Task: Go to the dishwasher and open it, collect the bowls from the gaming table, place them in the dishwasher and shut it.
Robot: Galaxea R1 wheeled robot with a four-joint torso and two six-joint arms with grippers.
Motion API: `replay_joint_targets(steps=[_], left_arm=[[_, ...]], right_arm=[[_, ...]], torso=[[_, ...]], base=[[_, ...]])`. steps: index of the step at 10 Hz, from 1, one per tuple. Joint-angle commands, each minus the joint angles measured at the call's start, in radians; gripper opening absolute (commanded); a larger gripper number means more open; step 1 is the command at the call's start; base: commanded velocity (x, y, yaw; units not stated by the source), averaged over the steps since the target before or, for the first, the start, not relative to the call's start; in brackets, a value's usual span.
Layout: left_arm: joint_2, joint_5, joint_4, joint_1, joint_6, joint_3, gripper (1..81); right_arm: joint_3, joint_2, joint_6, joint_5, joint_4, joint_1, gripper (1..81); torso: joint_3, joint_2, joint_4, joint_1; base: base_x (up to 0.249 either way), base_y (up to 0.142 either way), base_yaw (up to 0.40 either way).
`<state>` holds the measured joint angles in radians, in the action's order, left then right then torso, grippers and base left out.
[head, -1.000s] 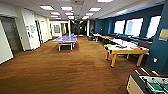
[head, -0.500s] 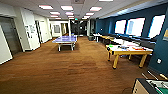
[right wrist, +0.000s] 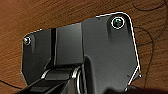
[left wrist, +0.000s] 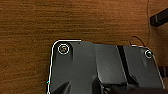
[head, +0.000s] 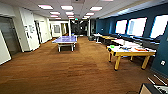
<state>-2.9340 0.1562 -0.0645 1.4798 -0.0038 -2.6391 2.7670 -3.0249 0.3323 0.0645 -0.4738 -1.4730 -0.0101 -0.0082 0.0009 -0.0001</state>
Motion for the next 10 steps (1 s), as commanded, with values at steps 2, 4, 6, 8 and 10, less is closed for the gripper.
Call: replay_joint_targets(steps=[2,4,6,8,10], left_arm=[[0.007,-0.041,-0.001,-0.060,-0.004,0.001,81.1],[0.007,-0.041,-0.001,-0.060,-0.004,0.001,81.1],[0.007,-0.041,-0.001,-0.060,-0.004,0.001,81.1],[0.004,-0.041,0.002,-0.060,-0.004,0.001,81.1],[0.004,-0.041,0.002,-0.060,-0.004,0.001,81.1]], right_arm=[[0.002,0.001,0.001,0.057,-0.003,0.064,81.1],[0.000,0.001,0.001,0.057,-0.003,0.064,81.1],[0.000,0.001,0.001,0.057,-0.002,0.064,81.1],[0.002,0.001,0.001,0.057,-0.002,0.064,81.1],[0.002,0.001,0.001,0.057,-0.002,0.062,81.1]], torso=[[0.000,0.000,0.000,0.000],[0.000,0.000,0.000,0.000],[0.000,0.000,0.000,0.000],[0.000,0.000,0.000,0.000],[0.000,0.000,0.000,0.000]], base=[[0.194,0.000,0.000],[0.196,0.000,0.000],[0.196,0.000,0.000],[0.201,0.000,0.000],[0.210,0.000,0.000]])
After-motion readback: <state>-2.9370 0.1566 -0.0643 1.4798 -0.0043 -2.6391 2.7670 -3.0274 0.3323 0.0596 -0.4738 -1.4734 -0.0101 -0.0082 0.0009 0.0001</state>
